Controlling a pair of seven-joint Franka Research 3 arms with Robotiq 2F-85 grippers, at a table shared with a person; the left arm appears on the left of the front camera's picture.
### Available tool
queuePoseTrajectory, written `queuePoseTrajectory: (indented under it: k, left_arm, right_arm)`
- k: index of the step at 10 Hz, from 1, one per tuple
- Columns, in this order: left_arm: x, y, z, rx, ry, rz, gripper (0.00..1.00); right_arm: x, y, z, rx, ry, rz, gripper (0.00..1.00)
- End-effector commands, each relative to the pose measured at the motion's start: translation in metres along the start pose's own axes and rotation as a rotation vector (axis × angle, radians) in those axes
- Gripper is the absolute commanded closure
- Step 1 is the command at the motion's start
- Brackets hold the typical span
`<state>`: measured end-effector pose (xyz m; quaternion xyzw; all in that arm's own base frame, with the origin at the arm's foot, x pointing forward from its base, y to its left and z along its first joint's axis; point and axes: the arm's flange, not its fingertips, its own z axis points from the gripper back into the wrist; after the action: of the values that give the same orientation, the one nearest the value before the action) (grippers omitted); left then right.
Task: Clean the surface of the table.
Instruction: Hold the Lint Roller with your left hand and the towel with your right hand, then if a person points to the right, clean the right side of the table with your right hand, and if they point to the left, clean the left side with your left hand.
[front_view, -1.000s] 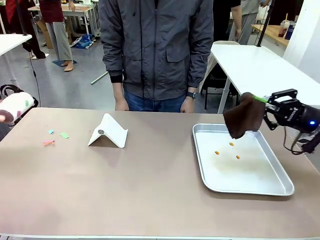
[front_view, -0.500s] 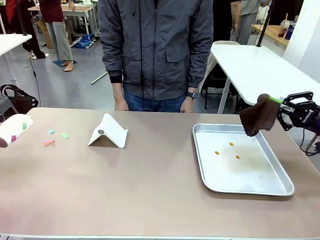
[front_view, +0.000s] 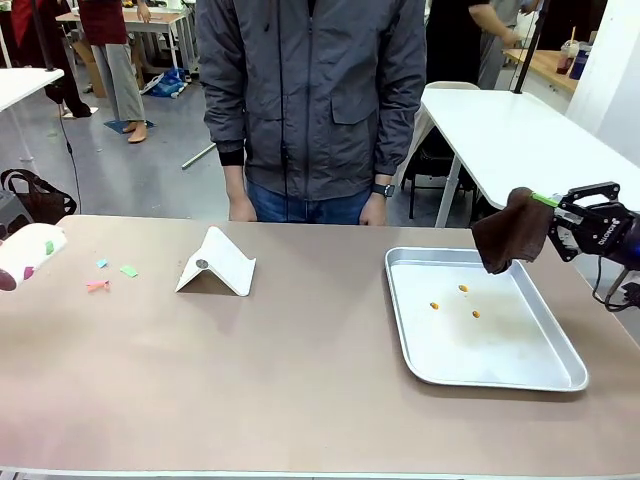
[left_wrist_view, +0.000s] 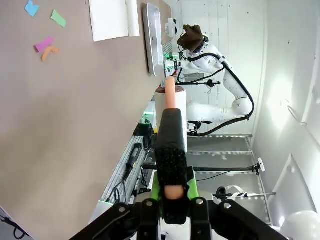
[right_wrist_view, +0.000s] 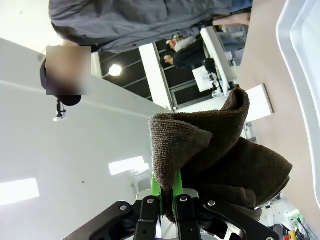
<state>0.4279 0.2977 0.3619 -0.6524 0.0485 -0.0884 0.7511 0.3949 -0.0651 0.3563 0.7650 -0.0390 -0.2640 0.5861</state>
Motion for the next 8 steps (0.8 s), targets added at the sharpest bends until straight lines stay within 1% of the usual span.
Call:
queuePoseTrajectory:
  k: [1,8]
  left_arm:
    - [-0.0024,-0.0043,-0.0018,-0.011,-0.016,0.006,1.00]
    - [-0.0024,-0.0043,-0.0018,-0.011,-0.016,0.006,1.00]
  right_arm:
    - [-0.0023,0.0024,-0.0003,0.005,0.014,0.004,1.00]
    - [-0.0023,0.0024,-0.0003,0.005,0.014,0.004,1.00]
